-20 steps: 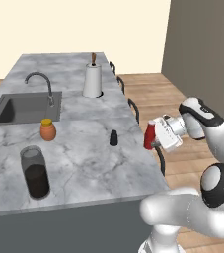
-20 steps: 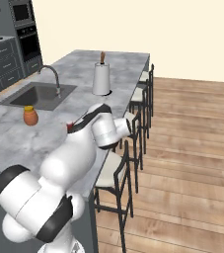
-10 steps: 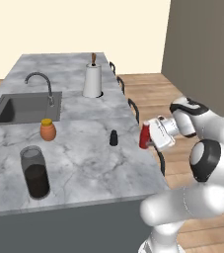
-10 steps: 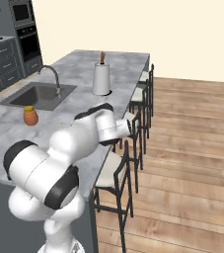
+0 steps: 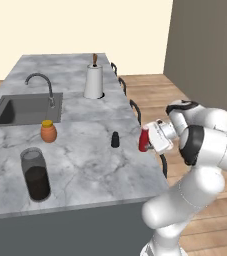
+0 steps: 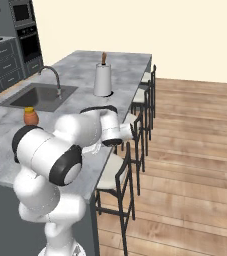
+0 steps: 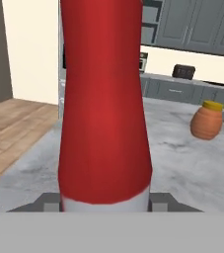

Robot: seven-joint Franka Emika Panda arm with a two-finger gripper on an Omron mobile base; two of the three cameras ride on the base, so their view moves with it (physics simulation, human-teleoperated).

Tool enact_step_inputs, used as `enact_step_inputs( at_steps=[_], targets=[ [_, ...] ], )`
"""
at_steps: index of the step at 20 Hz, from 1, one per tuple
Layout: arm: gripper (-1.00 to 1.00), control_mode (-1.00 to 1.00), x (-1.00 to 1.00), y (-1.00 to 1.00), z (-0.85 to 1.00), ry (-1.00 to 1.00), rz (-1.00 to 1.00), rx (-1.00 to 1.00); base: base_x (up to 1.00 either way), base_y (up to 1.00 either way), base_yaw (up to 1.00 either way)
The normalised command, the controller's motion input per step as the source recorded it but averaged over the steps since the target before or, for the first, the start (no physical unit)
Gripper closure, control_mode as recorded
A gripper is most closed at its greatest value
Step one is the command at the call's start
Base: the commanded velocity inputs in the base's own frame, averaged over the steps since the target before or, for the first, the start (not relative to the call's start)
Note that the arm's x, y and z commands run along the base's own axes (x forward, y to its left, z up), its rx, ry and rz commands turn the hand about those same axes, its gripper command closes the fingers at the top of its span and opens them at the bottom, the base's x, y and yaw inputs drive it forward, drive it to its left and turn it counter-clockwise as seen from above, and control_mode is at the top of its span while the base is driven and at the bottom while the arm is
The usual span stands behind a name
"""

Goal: Move the shaker and ketchup from the cabinet to the dining counter.

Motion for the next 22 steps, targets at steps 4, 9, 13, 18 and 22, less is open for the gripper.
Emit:
enact_step_inputs(
  at_steps=[4, 9, 13, 18, 22],
  targets=[
    [1.0, -1.0, 0.28, 0.03, -0.2, -0.07, 0.02, 0.0, 0.0, 0.0, 0.0],
    [1.0, -1.0, 0.31, 0.04, -0.18, -0.08, 0.03, 0.0, 0.0, 0.0, 0.0],
    [1.0, -1.0, 0.34, 0.04, -0.16, -0.05, 0.02, 0.0, 0.0, 0.0, 0.0],
    [1.0, -1.0, 0.32, 0.06, -0.19, -0.01, 0.01, 0.0, 0.0, 0.0, 0.0],
    [1.0, -1.0, 0.35, 0.06, -0.18, 0.0, 0.0, 0.0, 0.0, 0.0, 0.0]
  ],
)
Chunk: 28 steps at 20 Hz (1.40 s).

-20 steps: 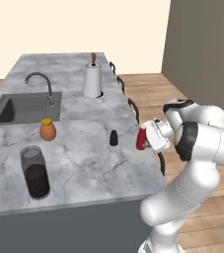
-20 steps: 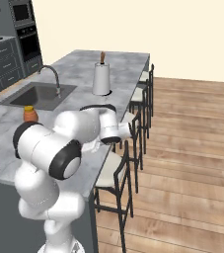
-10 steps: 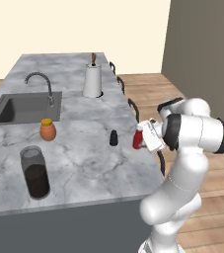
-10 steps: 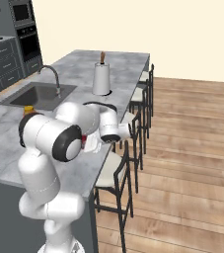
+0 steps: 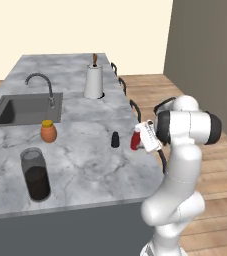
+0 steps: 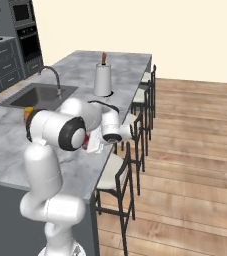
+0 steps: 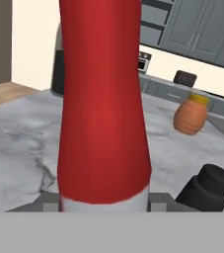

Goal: Move the shaker and ketchup from the cabinet to the dining counter.

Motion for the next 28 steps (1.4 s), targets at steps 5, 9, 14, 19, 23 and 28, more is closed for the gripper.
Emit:
enact_step_inputs(
  at_steps=[5, 9, 14, 19, 23, 28],
  targets=[
    [1.0, -1.0, 0.26, 0.04, -0.23, 0.0, 0.0, 0.01, 0.0, 0.0, 0.0],
    [1.0, -1.0, 0.24, 0.0, -0.23, 0.0, 0.01, 0.0, 0.0, 0.0, 0.0],
    [1.0, -1.0, 0.28, 0.0, -0.21, 0.0, 0.02, 0.01, 0.0, 0.0, 0.0],
    [1.0, -1.0, 0.31, 0.0, -0.16, 0.0, 0.02, 0.01, 0.0, 0.0, 0.0],
    [1.0, -1.0, 0.32, 0.0, -0.13, 0.0, 0.02, 0.03, 0.0, 0.0, 0.0],
    [1.0, -1.0, 0.29, 0.0, -0.13, 0.0, 0.01, 0.03, 0.0, 0.0, 0.0]
  ],
)
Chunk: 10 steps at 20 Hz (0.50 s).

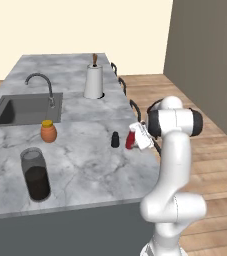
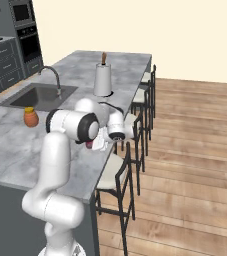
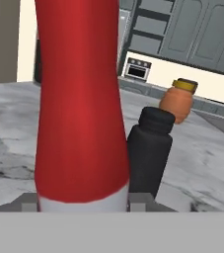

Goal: Move the shaker and ketchup from the cabinet to the dining counter.

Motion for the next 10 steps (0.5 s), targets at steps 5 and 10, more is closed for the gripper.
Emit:
enact_step_inputs(
  at_steps=[5, 10],
  targets=[
    [1.0, -1.0, 0.26, 0.0, -0.12, 0.03, 0.0, 0.03, 0.0, 0.0, 0.0],
    [1.0, -1.0, 0.06, 0.02, -0.2, 0.02, 0.0, 0.0, 0.0, 0.0, 0.0]
  ],
)
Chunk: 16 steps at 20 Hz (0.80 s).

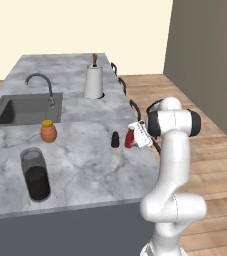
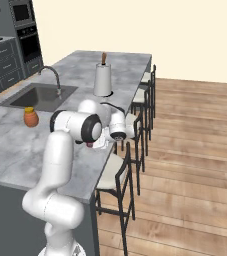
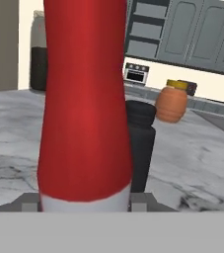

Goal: Move the shaker and ketchup from the cabinet to the dining counter.

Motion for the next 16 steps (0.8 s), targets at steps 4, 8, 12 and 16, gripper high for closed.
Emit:
enact_step_inputs(
  at_steps=[4, 8, 12, 16],
  targets=[
    [1.0, -1.0, 0.0, 0.0, -0.24, 0.04, 0.0, 0.0, 0.0, 0.0, 0.0],
    [1.0, -1.0, 0.0, 0.0, -0.2, 0.06, 0.0, -0.02, 0.0, 0.0, 0.0],
    [1.0, -1.0, 0.0, 0.0, -0.18, 0.05, 0.0, -0.04, 0.0, 0.0, 0.0],
    [1.0, -1.0, -0.02, 0.0, -0.18, 0.0, 0.0, -0.06, 0.0, 0.0, 0.0]
  ],
)
